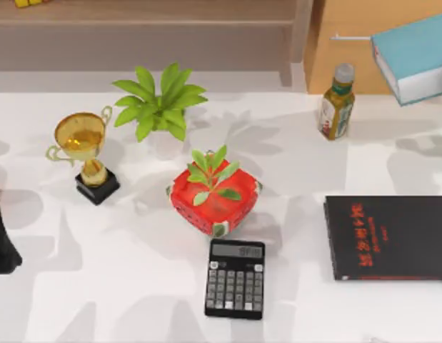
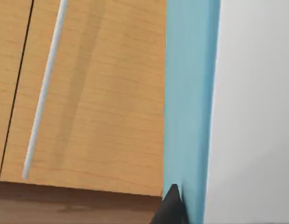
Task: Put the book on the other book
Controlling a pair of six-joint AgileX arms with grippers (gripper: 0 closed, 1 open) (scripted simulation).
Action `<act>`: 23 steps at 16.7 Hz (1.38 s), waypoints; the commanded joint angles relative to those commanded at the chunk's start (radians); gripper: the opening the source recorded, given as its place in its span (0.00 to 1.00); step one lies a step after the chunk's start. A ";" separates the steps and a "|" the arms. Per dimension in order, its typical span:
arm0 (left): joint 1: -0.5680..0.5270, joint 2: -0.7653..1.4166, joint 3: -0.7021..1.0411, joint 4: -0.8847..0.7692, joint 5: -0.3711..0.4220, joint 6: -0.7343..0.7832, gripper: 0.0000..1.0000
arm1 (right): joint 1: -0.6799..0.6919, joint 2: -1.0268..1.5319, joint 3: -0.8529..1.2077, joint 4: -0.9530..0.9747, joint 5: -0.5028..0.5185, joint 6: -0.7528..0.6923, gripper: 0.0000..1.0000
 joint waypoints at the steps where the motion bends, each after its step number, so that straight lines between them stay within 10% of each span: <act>1: 0.000 0.000 0.000 0.000 0.000 0.000 1.00 | 0.089 -0.012 -0.056 -0.016 0.043 0.110 0.00; 9: 0.000 0.000 0.000 0.000 0.000 0.000 1.00 | 0.501 -0.167 -0.399 -0.174 0.398 0.661 0.00; 23: 0.000 0.000 0.000 0.000 0.000 0.000 1.00 | 0.498 -0.159 -0.412 -0.140 0.415 0.681 0.00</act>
